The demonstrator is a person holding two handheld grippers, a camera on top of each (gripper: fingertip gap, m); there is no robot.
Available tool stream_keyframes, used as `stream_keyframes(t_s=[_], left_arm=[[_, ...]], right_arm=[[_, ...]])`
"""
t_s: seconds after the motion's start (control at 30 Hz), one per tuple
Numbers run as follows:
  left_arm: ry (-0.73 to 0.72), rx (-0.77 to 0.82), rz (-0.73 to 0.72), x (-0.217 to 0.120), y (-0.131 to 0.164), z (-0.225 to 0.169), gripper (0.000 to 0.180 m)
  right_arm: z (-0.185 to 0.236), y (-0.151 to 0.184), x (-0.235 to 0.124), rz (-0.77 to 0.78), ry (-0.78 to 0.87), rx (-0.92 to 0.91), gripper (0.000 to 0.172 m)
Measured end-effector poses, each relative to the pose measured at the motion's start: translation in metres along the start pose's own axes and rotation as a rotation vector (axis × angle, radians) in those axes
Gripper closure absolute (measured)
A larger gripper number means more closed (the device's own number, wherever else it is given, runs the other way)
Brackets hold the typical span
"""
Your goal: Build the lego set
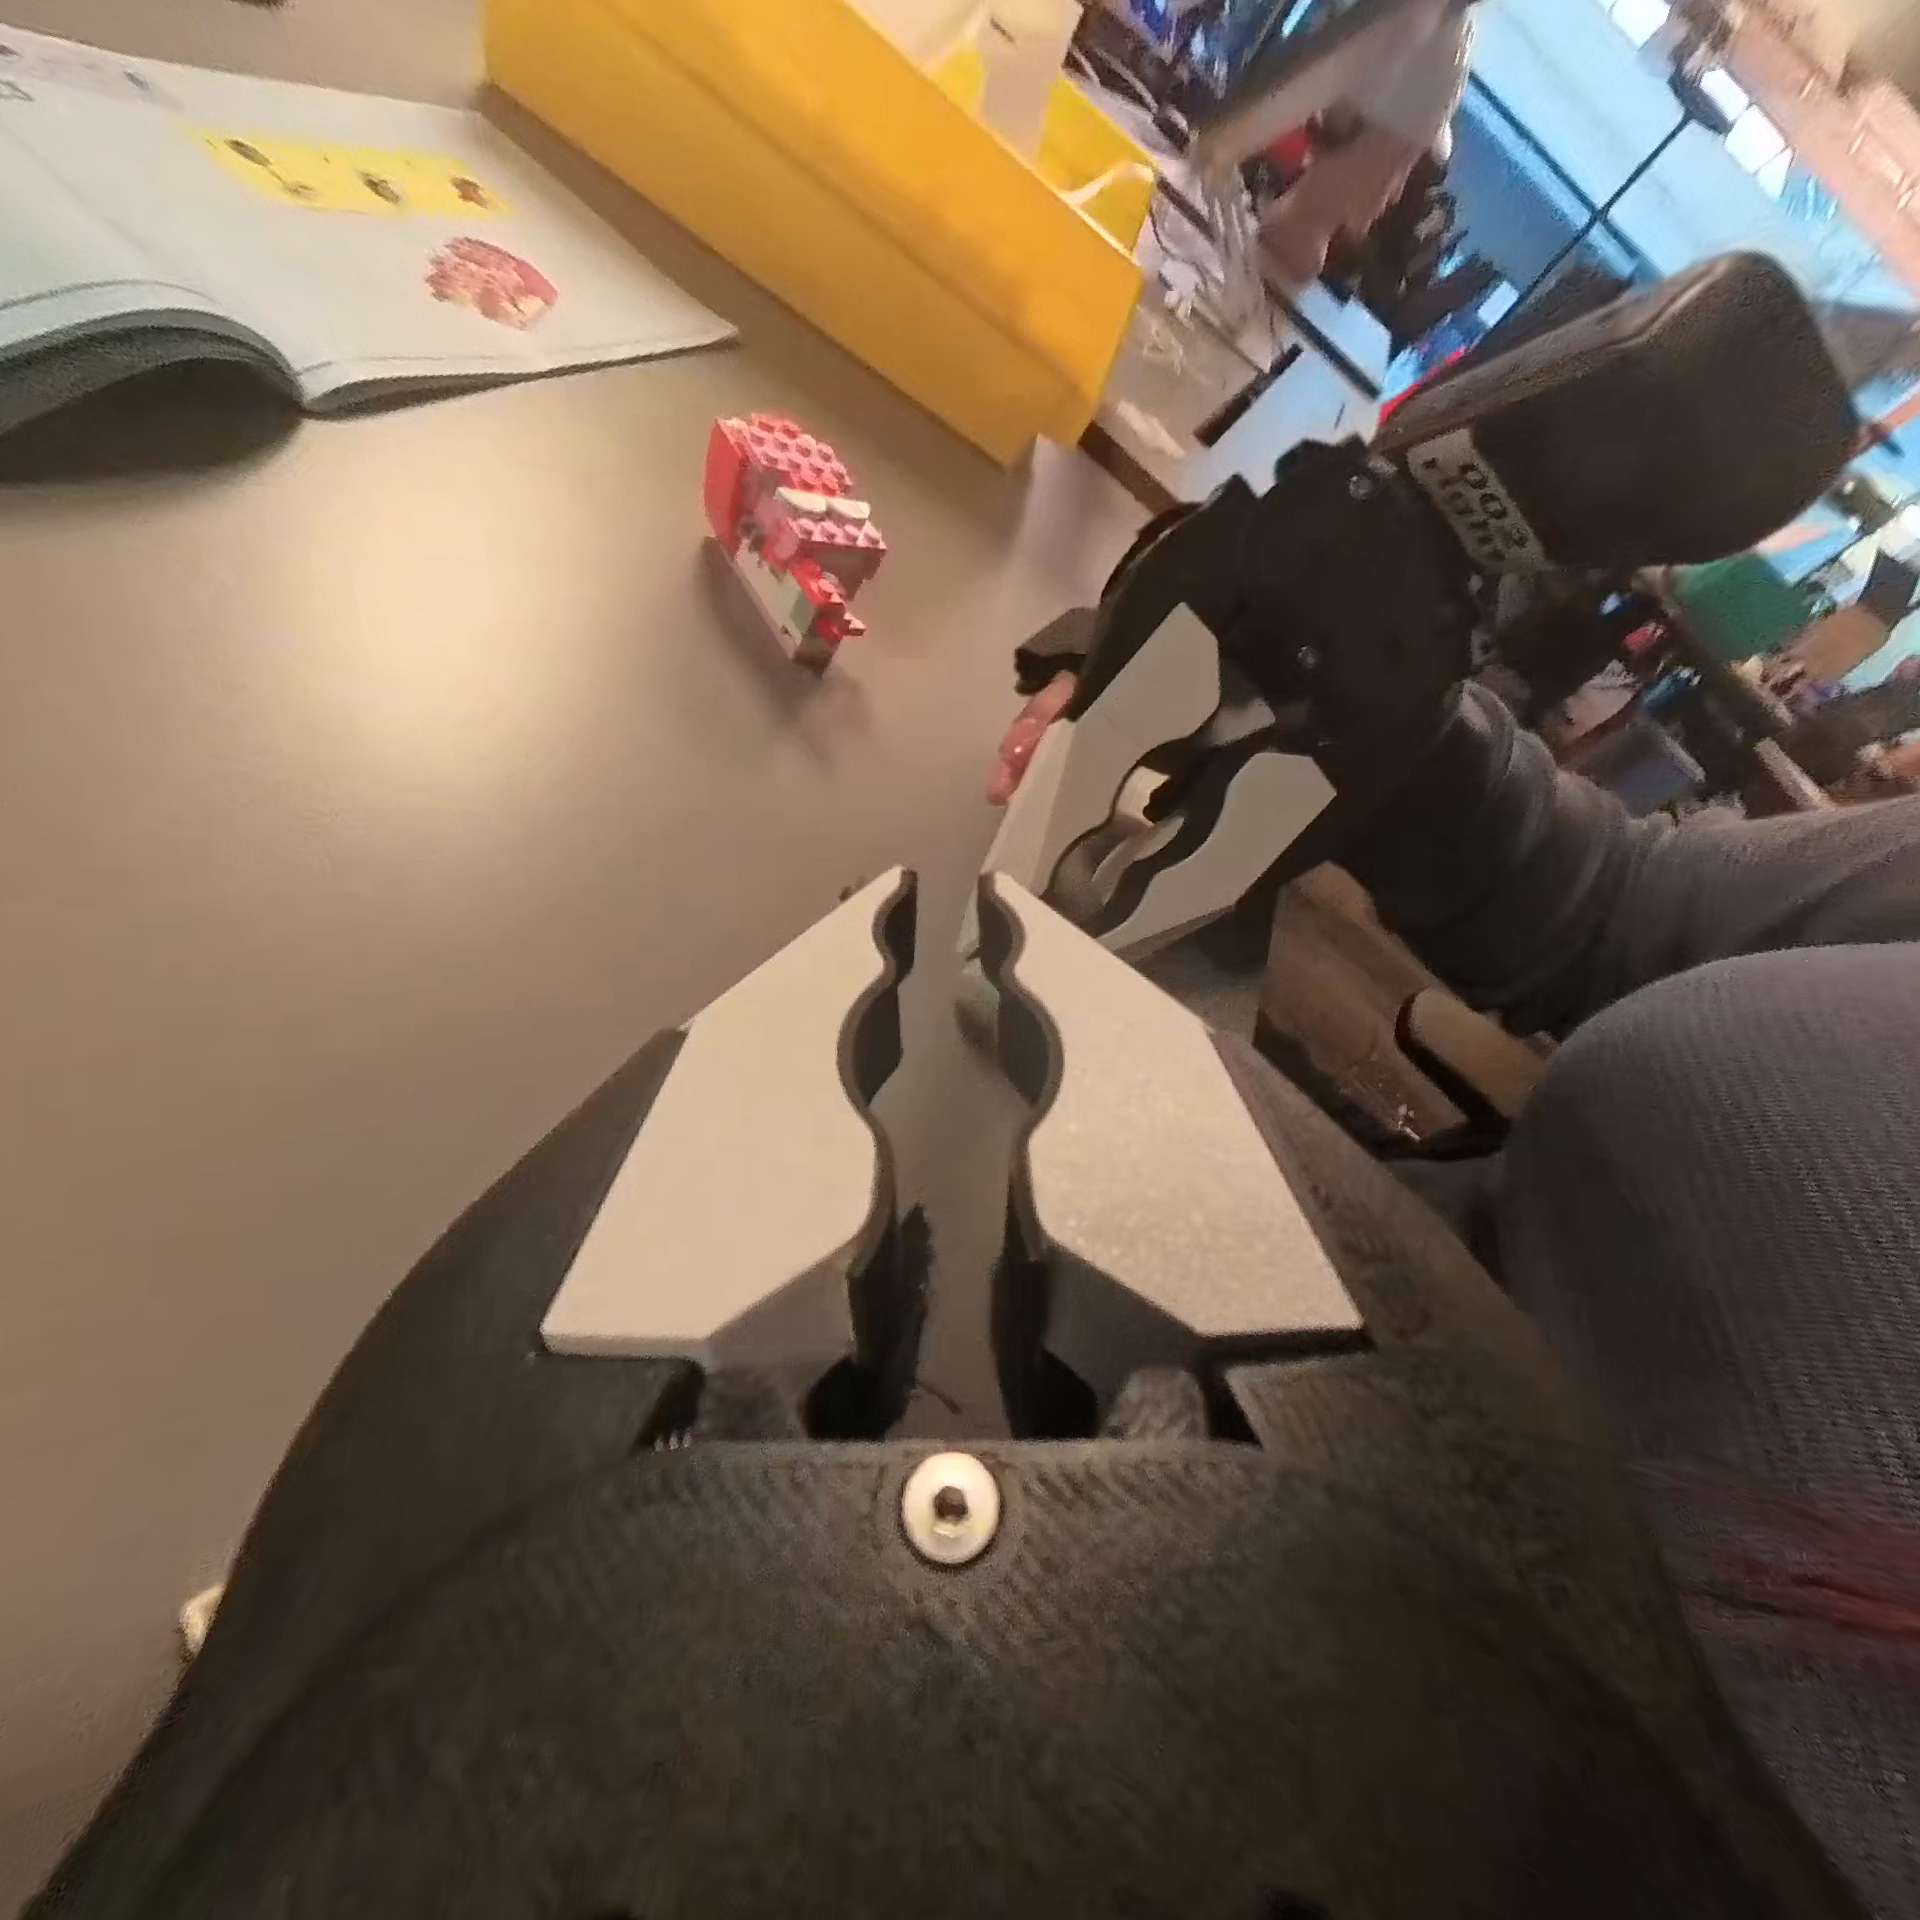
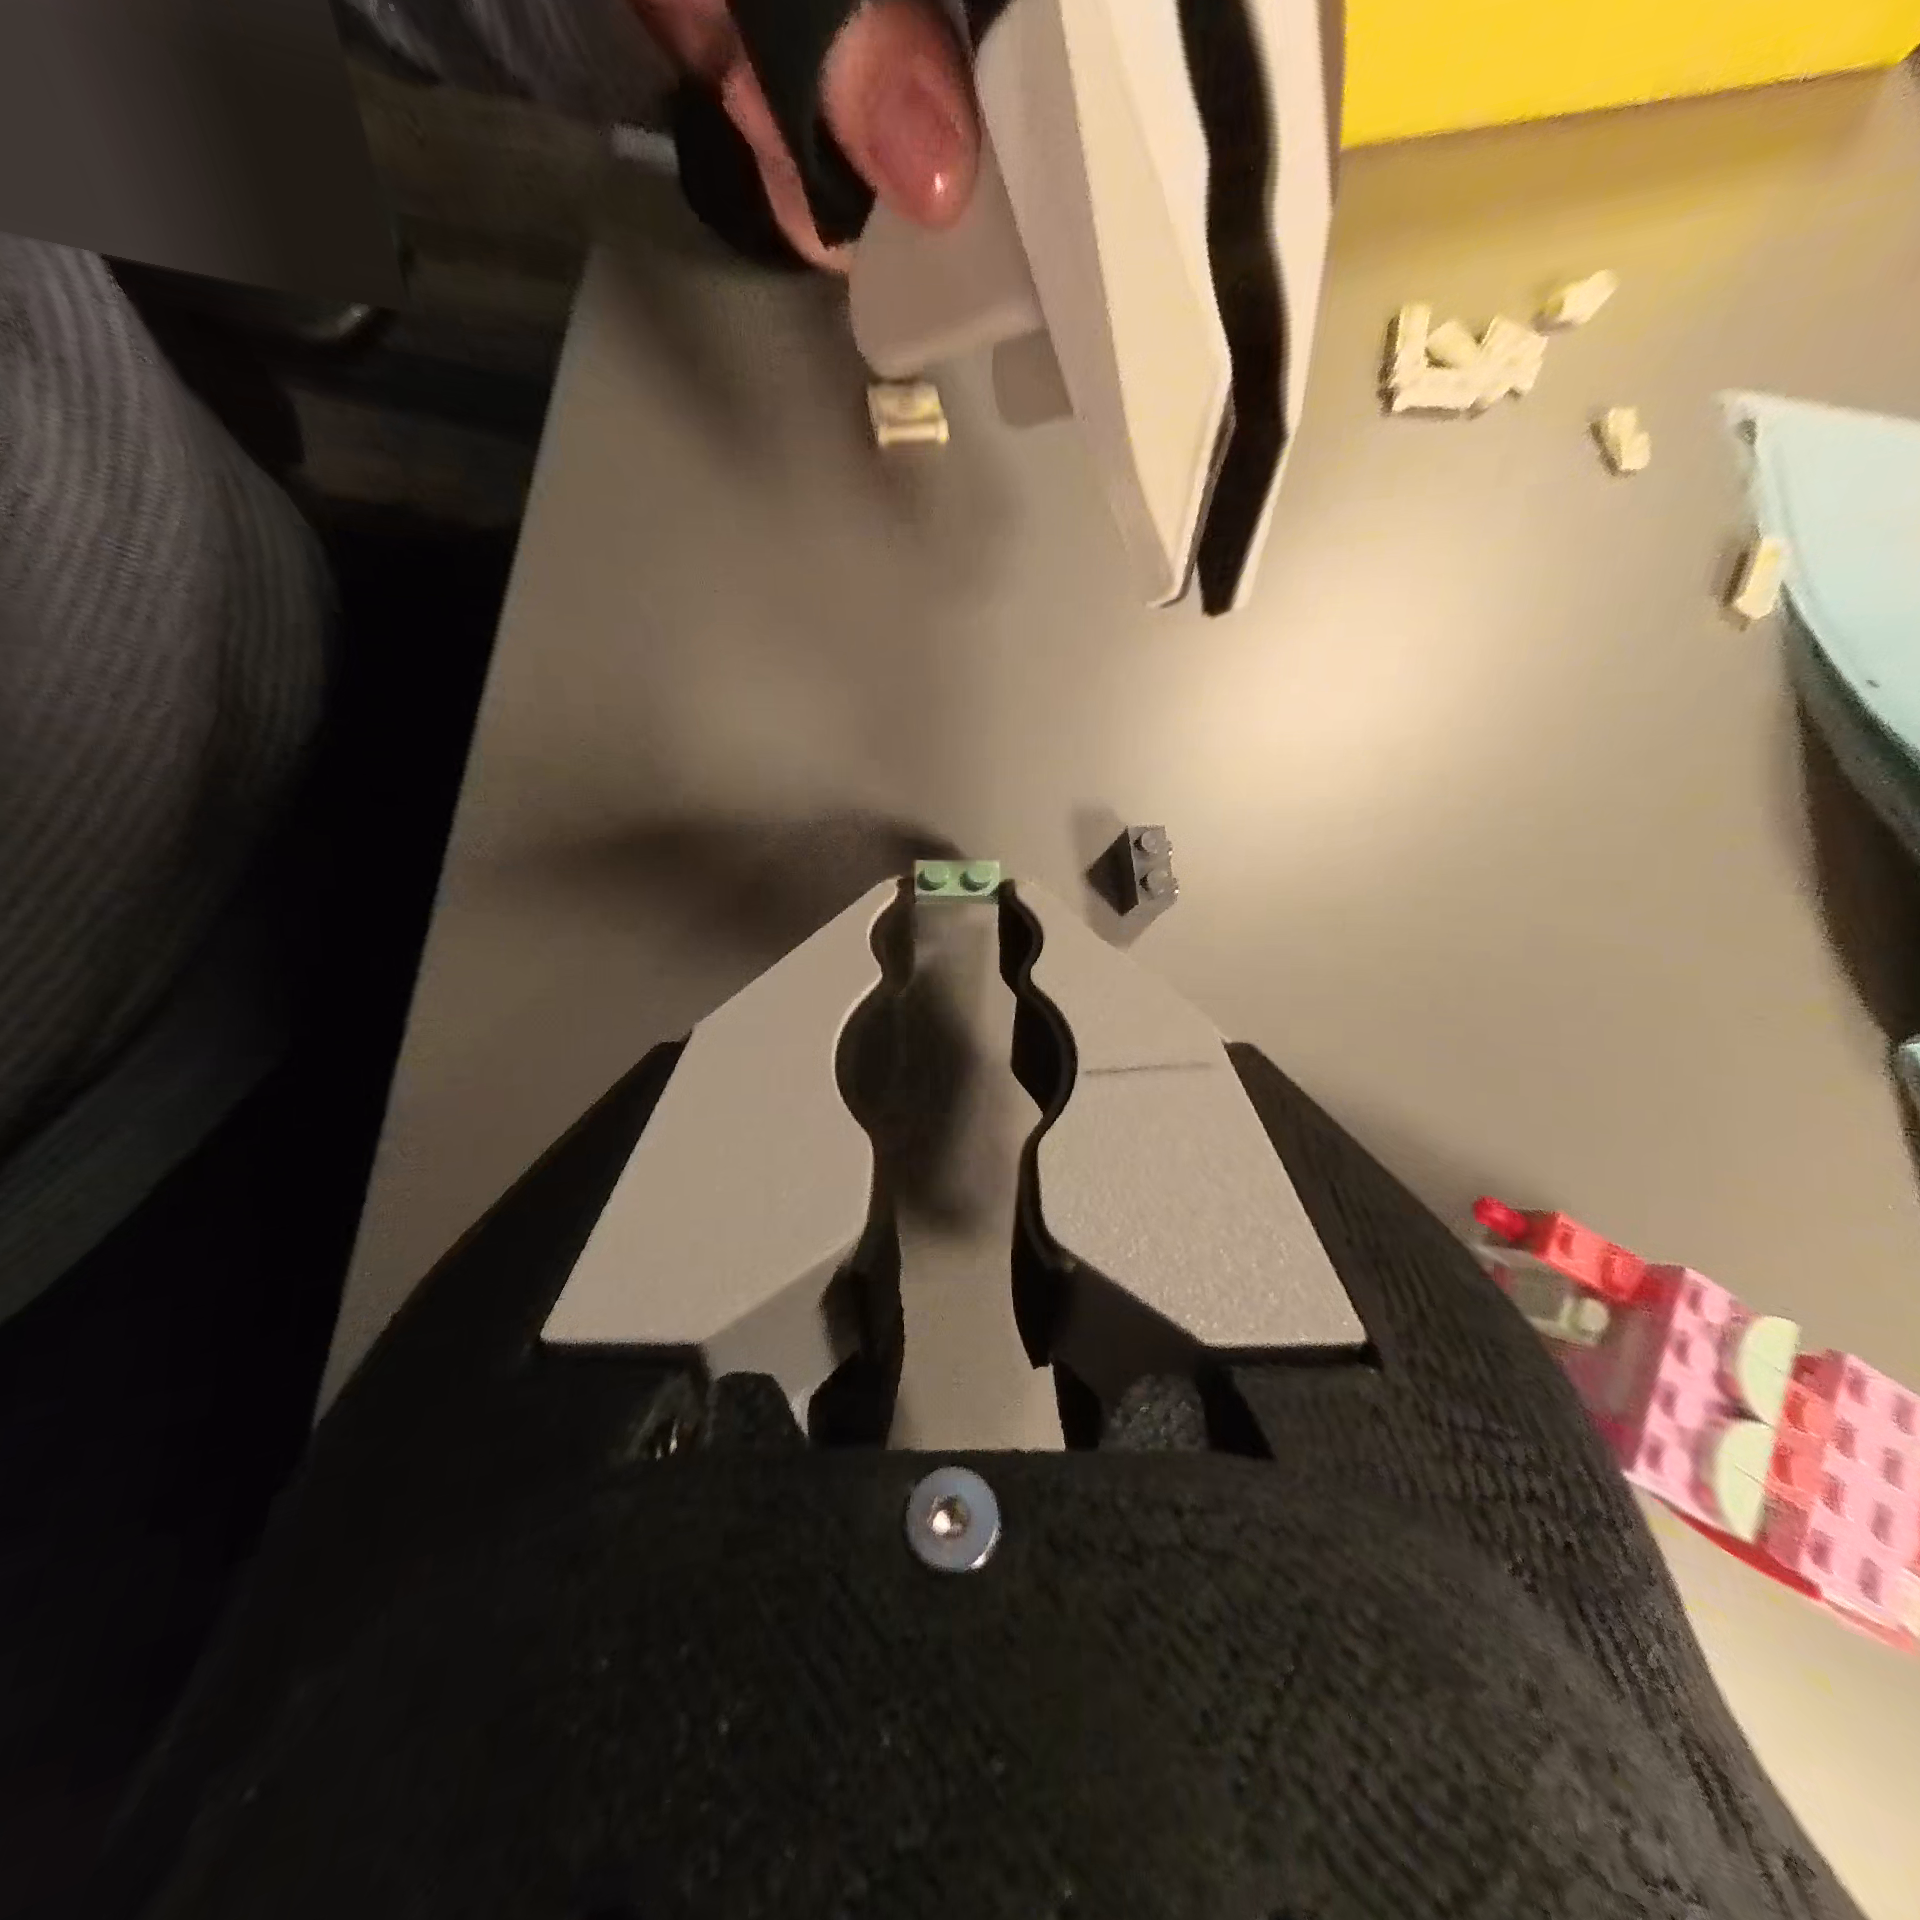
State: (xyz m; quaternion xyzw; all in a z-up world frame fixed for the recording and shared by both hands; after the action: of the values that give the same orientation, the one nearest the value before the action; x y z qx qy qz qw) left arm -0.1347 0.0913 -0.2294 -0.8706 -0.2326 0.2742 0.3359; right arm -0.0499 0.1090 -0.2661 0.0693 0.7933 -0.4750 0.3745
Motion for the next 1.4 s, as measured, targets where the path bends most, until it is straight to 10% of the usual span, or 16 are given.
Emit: stream_keyframes(t_s=[1.4], left_arm=[[0.013, 0.132, 0.160, 0.014, 0.021, -0.011, 0.170]], right_arm=[[-0.013, -0.001, -0.005, -0.083, 0.102, 0.032, 0.157]])
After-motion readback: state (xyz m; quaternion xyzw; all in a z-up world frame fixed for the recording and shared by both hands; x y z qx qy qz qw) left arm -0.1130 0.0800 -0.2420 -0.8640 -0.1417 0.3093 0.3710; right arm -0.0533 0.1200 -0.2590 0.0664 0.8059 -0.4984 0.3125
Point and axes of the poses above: each gripper's, where its closed fingertips meet, x out along the fingers, y out of its underside, z = x × y across the jaws, the point moved 4 cm from there along -x, back along the fingers, and after that the axes turned 9 degrees about -x, right-handed, at the moved point
